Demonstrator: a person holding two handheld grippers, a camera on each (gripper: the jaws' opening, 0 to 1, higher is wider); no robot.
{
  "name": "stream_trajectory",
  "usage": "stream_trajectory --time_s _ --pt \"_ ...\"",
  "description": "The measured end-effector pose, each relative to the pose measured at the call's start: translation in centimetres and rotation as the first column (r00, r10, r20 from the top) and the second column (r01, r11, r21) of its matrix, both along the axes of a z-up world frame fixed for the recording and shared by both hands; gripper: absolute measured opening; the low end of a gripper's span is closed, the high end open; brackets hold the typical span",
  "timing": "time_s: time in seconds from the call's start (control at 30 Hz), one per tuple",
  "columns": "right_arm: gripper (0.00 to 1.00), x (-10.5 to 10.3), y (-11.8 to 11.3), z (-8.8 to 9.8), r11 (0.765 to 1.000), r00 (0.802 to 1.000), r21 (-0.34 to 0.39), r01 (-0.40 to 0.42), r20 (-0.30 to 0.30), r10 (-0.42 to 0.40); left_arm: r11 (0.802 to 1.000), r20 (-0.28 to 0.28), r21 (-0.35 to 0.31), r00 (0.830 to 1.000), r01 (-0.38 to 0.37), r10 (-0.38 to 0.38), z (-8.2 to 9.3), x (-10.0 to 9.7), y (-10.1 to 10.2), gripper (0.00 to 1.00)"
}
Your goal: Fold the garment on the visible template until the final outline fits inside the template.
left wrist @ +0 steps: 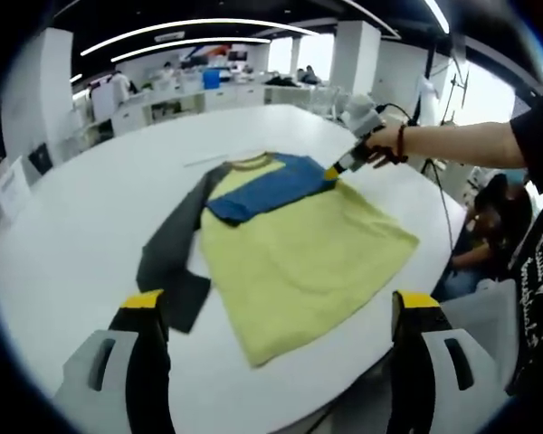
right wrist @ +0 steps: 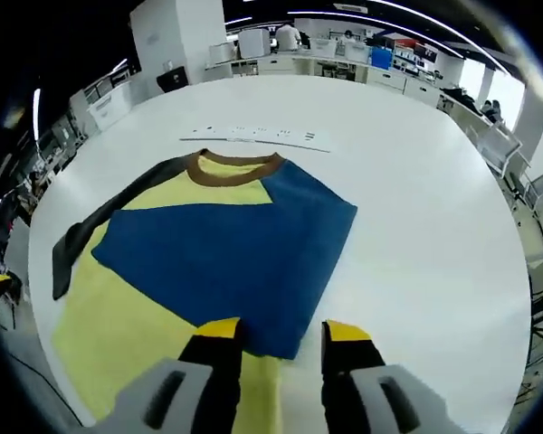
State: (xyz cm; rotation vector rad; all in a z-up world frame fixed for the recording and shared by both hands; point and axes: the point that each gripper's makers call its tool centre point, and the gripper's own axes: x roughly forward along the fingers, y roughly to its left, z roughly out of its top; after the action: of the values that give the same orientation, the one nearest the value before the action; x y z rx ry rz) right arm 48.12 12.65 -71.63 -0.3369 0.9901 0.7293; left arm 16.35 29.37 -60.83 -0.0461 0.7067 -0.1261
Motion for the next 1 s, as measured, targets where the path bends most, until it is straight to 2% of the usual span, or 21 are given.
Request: stream_trajectory --time_s 0.17,0.27,0.43,0.63,0.73,1.0 --pt "0.21 -0.3 -0.2 -0.3 1.0 1.0 -0.006 0.028 -0.013 -0.028 1.0 0.004 -0.003 1.0 -0.008 0.008 0.0 0.0 0.2 0.99" --pt "0.19 -0.3 -0.6 -0.6 0.997 0.997 -0.011 0.073 -0.021 -0.074 1.0 0.005 -0.004 1.0 -0.006 0.006 -0.1 -0.2 0.2 0.99" --pt "0.12 -0.6 -0.3 -1.0 0.997 0.997 -0.004 0.075 -0.032 -0.075 1.0 -0.01 0.002 1.0 -0.011 0.011 -0.4 -0.4 0.4 0.99" --pt "0.09 -0.5 -0.6 -1.4 0.995 0.994 -0.016 0.102 -0.037 -0.102 1.0 -0.007 0.005 1.0 -0.004 0.004 -0.3 -0.4 0.4 0.99" --pt "0.05 -0.5 -0.6 -1.5 0.997 0.997 -0.03 0.071 -0.024 -0.072 1.0 -0.022 0.007 1.0 -0.003 0.003 -0.6 -0.6 0.3 0.99" --pt "0.01 0.0 -1.6 -1.4 0.998 0.999 -0.051 0.03 -0.016 -0.031 1.0 -0.012 0.008 1.0 -0.001 0.001 -0.3 -0.3 0.2 0.98"
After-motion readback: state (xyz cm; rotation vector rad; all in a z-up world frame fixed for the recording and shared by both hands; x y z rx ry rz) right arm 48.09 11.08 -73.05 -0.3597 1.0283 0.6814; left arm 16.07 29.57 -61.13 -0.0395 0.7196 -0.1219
